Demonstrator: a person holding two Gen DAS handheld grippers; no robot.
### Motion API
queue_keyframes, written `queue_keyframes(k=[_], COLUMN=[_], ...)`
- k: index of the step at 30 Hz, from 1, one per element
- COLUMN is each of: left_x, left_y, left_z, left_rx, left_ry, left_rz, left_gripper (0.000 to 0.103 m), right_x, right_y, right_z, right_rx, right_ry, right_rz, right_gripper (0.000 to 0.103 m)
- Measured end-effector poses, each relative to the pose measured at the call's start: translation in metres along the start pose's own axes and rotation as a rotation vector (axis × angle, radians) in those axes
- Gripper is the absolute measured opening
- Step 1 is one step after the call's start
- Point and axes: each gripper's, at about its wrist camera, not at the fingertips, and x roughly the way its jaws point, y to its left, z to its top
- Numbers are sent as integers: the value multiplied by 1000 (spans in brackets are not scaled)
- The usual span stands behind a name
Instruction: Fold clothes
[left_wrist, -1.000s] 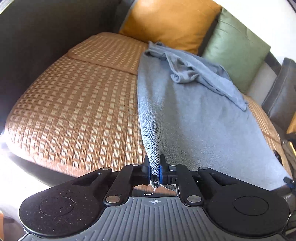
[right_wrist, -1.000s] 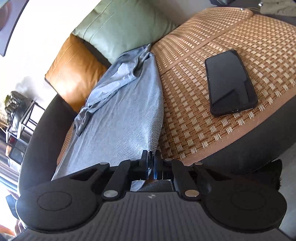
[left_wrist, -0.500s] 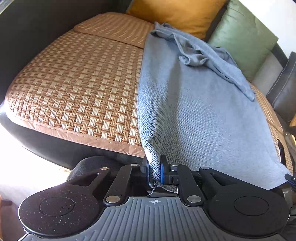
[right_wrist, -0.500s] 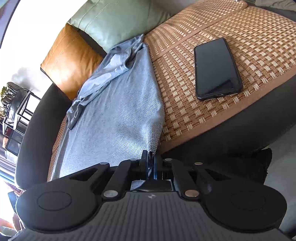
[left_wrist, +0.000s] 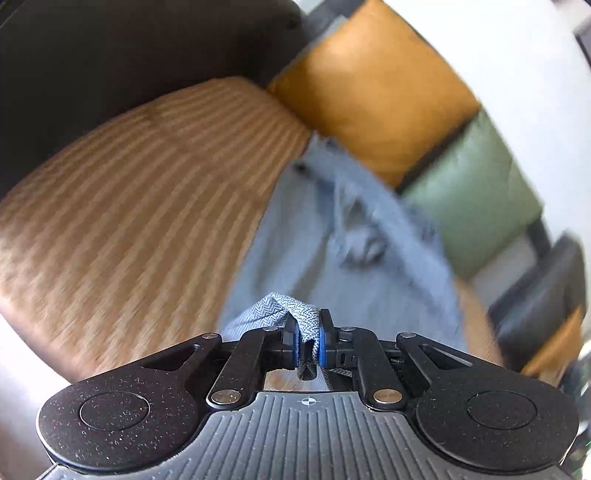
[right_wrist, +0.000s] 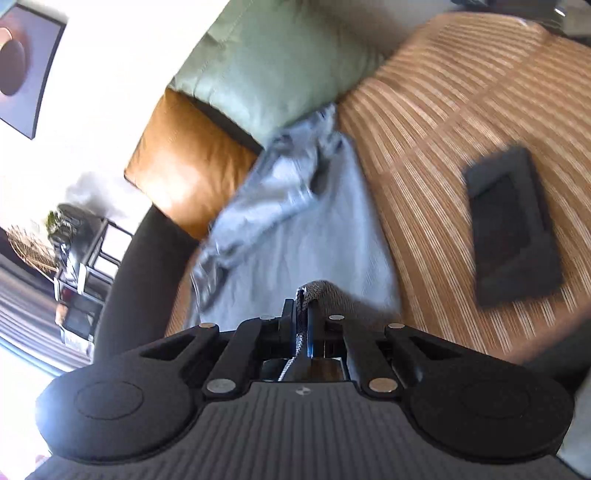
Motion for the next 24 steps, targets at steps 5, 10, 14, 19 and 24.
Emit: queue_keyframes(k=[5, 10, 14, 19, 24], left_x=[69, 150, 185, 207, 204], left_y=[-35, -45, -49, -40, -31], left_z=[68, 116, 126, 127, 130], left_rx=[16, -5, 41, 59, 49], left_ry=[-55, -41, -22, 31, 42], left_rz=[25, 101, 141, 176, 194], left_gripper=[6, 6, 6, 36, 75], right_x=[72, 150, 193, 218, 221], right_y=[6, 0, -8, -23, -38], right_z=[79, 134, 148, 148, 142], right_rx=[66, 116, 104, 126, 208], right_ry=[-34, -19, -1, 11, -3], right_rz=[17, -55, -117, -167, -177], right_gripper=[6, 6, 6, 6, 27])
